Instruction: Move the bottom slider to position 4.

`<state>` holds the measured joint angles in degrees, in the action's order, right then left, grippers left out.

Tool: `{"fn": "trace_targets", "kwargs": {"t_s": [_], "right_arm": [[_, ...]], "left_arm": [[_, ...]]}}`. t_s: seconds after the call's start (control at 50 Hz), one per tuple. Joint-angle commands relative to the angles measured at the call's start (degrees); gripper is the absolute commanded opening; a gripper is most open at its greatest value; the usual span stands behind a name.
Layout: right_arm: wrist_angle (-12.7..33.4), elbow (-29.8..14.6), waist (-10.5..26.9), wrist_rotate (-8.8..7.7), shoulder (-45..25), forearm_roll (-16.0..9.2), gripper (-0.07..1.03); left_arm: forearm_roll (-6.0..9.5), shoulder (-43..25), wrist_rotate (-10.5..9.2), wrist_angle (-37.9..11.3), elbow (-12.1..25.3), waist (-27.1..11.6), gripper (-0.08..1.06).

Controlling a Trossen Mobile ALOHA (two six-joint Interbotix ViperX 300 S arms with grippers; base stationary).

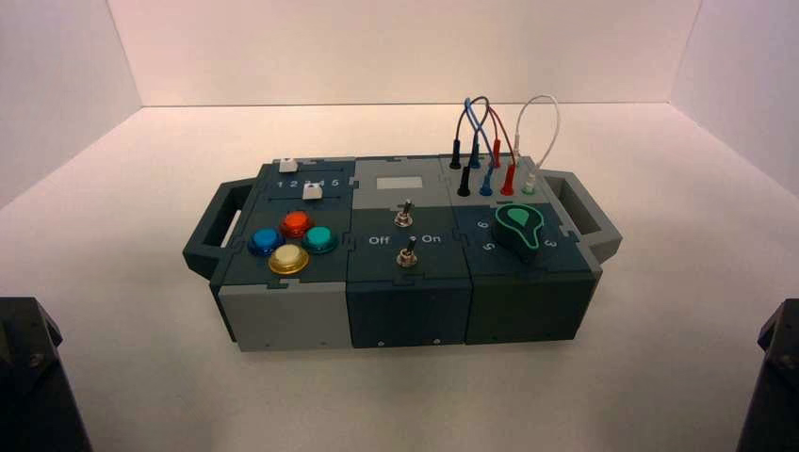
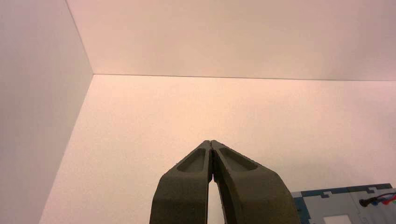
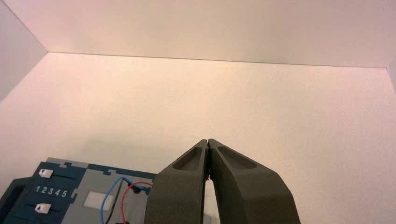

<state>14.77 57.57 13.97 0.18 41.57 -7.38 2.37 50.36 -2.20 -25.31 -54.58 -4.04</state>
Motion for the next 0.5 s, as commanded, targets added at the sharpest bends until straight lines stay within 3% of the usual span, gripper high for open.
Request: {"fn": "trace_targets", "kwargs": {"t_s": [0.02,0.5], "right_arm": [[-0.3,-1.8,0.2,0.09,0.2,-0.2,-0.03],[0.1,-1.9,0.3,0.26,0.6,-0.6,-0.03]], "left_arm": [[0.00,-0.3,0.18,0.1,1.9,-0.2,-0.03],[0.00,-1.2,0.18,-1.7,2.0,-0.3,-0.03]]}}
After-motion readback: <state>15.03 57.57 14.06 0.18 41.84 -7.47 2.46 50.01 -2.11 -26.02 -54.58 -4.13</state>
